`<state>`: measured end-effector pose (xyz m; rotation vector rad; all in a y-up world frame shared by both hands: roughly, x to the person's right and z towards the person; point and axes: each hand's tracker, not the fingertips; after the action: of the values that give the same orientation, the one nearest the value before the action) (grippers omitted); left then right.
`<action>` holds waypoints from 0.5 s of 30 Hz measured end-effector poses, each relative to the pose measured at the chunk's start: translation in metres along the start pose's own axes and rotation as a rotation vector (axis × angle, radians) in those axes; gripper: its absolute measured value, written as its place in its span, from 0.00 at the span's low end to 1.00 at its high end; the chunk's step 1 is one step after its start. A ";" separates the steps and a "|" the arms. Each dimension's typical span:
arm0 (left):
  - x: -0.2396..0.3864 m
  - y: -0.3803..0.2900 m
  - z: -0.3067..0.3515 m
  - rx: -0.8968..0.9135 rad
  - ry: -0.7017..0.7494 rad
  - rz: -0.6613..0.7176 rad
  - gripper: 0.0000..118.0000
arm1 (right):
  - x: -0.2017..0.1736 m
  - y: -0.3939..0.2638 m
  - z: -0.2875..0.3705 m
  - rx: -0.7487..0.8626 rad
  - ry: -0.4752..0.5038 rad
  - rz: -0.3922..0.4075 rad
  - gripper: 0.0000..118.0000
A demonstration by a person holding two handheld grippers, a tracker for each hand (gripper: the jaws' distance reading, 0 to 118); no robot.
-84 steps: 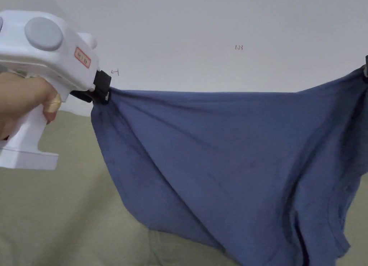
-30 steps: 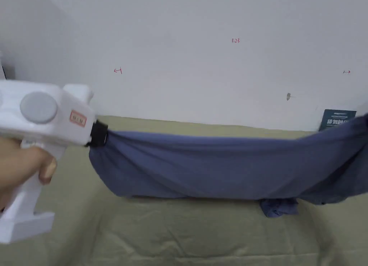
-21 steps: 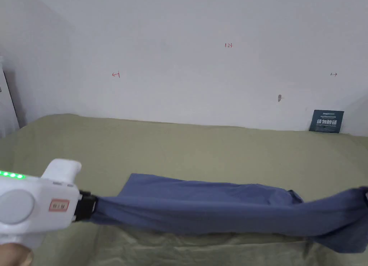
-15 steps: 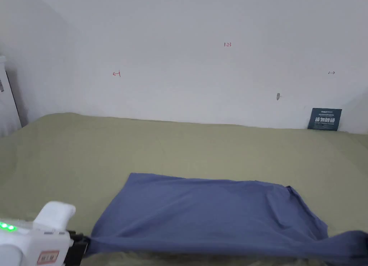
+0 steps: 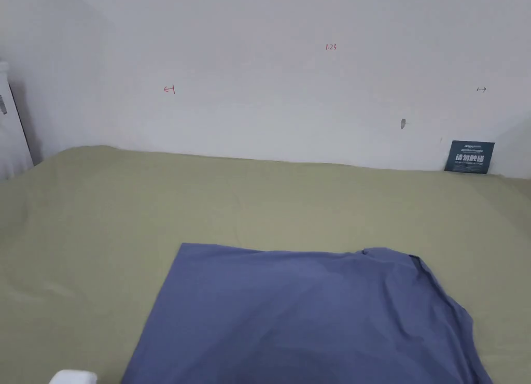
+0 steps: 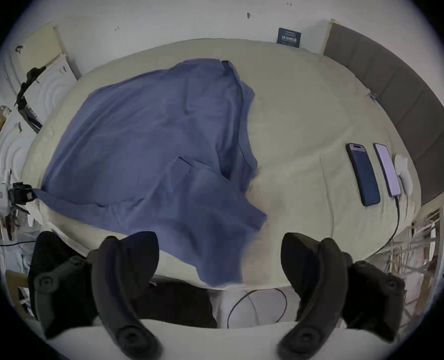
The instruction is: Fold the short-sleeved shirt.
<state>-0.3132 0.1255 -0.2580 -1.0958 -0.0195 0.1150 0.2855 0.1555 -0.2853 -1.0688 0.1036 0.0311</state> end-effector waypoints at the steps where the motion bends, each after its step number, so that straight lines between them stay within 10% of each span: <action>1: -0.007 0.002 0.007 0.010 -0.048 0.055 0.88 | 0.000 0.001 0.008 0.024 0.020 -0.007 0.81; 9: 0.025 0.030 0.080 0.212 -0.037 0.032 0.79 | -0.021 0.028 0.038 0.087 0.017 -0.025 0.77; 10: 0.030 0.031 0.083 0.238 -0.028 0.012 0.67 | -0.026 0.027 0.039 0.088 0.023 -0.012 0.66; 12: 0.038 0.030 0.080 0.248 0.021 -0.013 0.09 | -0.034 0.024 0.037 0.088 0.027 0.022 0.07; 15: 0.040 0.024 0.073 0.207 0.050 -0.005 0.00 | -0.040 0.014 0.034 0.098 0.016 -0.002 0.00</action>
<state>-0.2809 0.2054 -0.2474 -0.8918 0.0341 0.0833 0.2466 0.1931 -0.2773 -0.9709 0.1169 0.0156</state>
